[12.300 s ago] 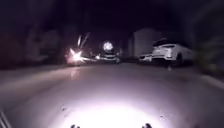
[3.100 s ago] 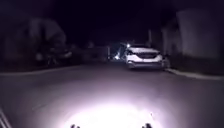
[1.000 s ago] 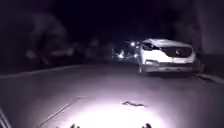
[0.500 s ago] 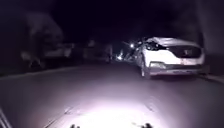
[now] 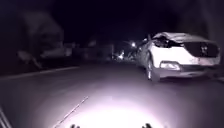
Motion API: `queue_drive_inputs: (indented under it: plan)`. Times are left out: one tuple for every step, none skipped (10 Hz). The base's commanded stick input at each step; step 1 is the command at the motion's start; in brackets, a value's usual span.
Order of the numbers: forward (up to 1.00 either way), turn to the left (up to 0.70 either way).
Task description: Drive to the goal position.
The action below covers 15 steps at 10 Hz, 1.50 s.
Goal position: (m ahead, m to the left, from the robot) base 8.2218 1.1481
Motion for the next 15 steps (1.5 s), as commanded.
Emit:
queue_drive_inputs:
  plan:
    - [0.85, 0.0]
    - [0.85, -0.22]
    - [0.85, -0.34]
    - [0.85, -0.34]
    - [0.85, -0.34]
    - [0.85, -0.34]
    - [0.85, -0.34]
    - [0.85, -0.34]
    - [0.85, -0.09]
    - [0.85, 0.0]
    - [0.85, 0.0]
    - [0.85, 0.0]
    - [0.85, 0.0]
    - [0.85, 0.0]
    - [0.85, 0.0]
